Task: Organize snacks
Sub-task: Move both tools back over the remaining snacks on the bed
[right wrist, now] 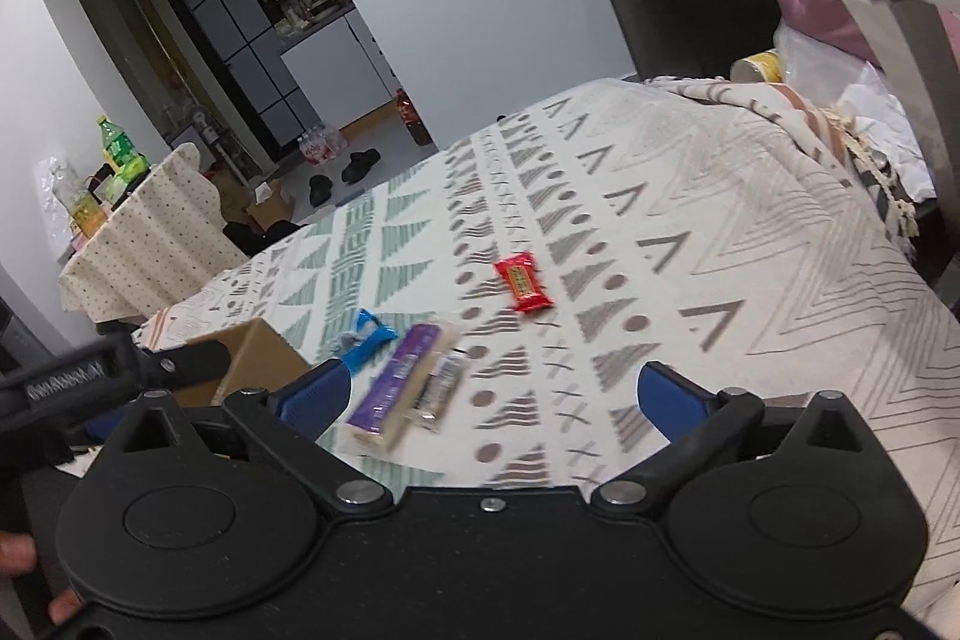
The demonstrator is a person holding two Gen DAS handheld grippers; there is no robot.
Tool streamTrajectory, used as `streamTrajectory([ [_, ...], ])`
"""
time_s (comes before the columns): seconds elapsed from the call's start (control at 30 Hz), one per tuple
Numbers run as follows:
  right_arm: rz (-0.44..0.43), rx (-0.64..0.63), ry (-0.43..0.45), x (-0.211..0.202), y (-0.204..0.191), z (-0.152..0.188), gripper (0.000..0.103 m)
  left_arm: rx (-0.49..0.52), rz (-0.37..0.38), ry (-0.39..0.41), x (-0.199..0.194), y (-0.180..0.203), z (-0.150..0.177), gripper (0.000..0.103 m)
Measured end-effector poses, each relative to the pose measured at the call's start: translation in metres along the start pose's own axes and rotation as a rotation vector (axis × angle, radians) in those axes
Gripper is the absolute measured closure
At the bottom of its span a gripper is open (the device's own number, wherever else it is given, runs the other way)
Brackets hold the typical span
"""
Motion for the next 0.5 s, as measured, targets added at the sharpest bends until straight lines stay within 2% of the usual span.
streamTrajectory([
  [0.37,-0.054,0.08,-0.009,0.021,0.032,-0.001,0.0,0.026,0.01,-0.047,0.028,0.024,0.003,0.0],
  [0.43,-0.068,0.091,-0.018,0.03,0.034,-0.002,0.002,0.035,0.011,-0.045,0.034,0.027,0.001,0.001],
  [0.5,-0.077,0.102,-0.025,0.039,0.036,-0.002,0.008,0.039,0.007,-0.045,0.04,0.029,0.0,0.001],
])
Point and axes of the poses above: each gripper's, at about its wrist camera, not at the fingertips, and x roughly the way its jaws point, y to its right, z to its underside, the point moved 6 cm from there along x, roughly the way its jaws point, and after that the axes turned 9 degrees about x, right-handed, at the moved point
